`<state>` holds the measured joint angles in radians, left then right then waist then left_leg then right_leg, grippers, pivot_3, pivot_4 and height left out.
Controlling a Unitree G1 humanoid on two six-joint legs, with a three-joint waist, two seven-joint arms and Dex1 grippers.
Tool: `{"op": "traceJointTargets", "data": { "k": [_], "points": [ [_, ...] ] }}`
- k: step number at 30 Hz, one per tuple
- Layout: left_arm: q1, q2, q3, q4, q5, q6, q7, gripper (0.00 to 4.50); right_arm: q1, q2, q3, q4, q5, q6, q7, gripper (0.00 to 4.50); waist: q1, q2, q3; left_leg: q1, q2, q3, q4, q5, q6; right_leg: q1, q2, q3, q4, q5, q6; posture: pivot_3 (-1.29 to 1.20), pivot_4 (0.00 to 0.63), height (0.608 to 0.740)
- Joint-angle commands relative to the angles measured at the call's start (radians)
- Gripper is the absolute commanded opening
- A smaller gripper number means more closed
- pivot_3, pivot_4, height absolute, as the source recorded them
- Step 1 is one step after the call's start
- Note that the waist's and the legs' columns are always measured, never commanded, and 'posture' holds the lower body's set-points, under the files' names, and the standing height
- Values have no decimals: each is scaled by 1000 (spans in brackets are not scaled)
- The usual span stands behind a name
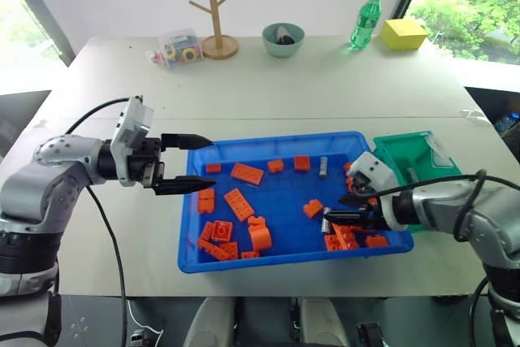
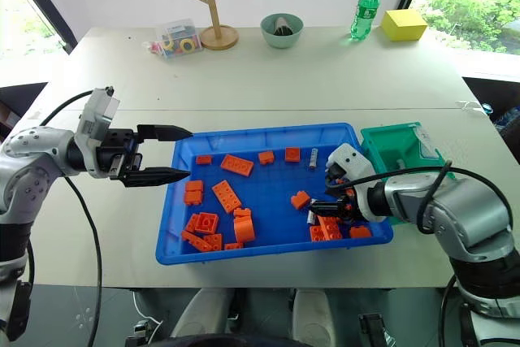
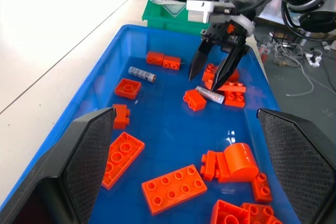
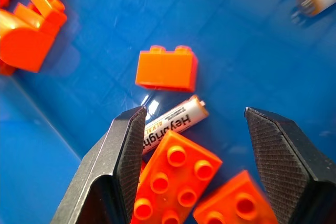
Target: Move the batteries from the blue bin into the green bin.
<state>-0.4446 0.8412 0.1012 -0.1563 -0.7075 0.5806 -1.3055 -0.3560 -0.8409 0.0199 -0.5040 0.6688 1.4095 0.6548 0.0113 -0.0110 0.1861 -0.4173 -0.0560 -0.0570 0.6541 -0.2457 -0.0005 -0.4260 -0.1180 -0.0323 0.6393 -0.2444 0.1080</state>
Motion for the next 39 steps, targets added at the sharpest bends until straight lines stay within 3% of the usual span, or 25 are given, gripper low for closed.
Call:
{"op": "traceJointTargets", "data": {
  "k": [1, 11, 17, 19, 25, 30, 34, 39],
  "points": [
    [-11, 13, 26, -14, -8, -7, -4, 4500, -8, -5, 51, 16, -26, -50, 2, 3046, -1, 0, 0, 0, 0, 0, 0, 0, 0, 0, 0, 0, 0, 0, 0, 0, 150, 703],
    [-18, 11, 26, -8, -6, -13, -4, 4500, -55, 16, 130, 17, -39, -74, 8, 3046, -5, -1, -1, 2, 0, 0, 0, 0, 0, 1, 1, 0, 0, 0, 0, 0, 150, 703],
    [-18, 11, 24, -3, -2, -19, -8, 4500, -43, -63, 110, -17, -37, -97, 48, 3046, 1, -1, -1, 2, 0, 0, 0, 0, 0, 1, 1, 0, 0, 0, 0, 0, 150, 703],
    [-22, 5, 19, 4, 4, -26, -8, 4500, -26, -103, 121, -32, -52, -158, 82, 3046, 2, -1, -1, 1, 0, 0, 0, 0, 0, 1, 1, 0, 0, 0, 0, 0, 150, 703],
    [-27, -10, 7, 2, 7, -35, -5, 4500, -31, -223, 163, 29, -249, -573, 223, 3046, -5, -1, 0, 1, 0, 1, 0, 0, 1, 1, 1, 0, 0, 0, 0, 0, 150, 703],
    [-36, -13, 7, 12, 13, -38, -10, 4500, -109, -260, 143, 135, -291, -694, 343, 3046, -6, -1, 0, 1, 0, 1, 0, 0, 0, 1, 1, 0, 0, 0, 1, 0, 150, 703],
    [-29, -12, 12, 7, 16, -39, -9, 4500, -176, -244, 124, 136, -230, -480, 324, 3046, -5, -1, 0, 1, 0, 1, 0, 0, 0, 1, 1, 0, 0, 0, 0, 0, 150, 703],
    [-13, -10, 18, -3, 14, -40, -8, 4500, -144, -227, 70, 29, -111, -298, 318, 3046, 1, -1, 0, 0, 0, 0, 0, 0, 1, 0, 0, 0, 0, 0, 0, 0, 150, 703]
  ]
}}
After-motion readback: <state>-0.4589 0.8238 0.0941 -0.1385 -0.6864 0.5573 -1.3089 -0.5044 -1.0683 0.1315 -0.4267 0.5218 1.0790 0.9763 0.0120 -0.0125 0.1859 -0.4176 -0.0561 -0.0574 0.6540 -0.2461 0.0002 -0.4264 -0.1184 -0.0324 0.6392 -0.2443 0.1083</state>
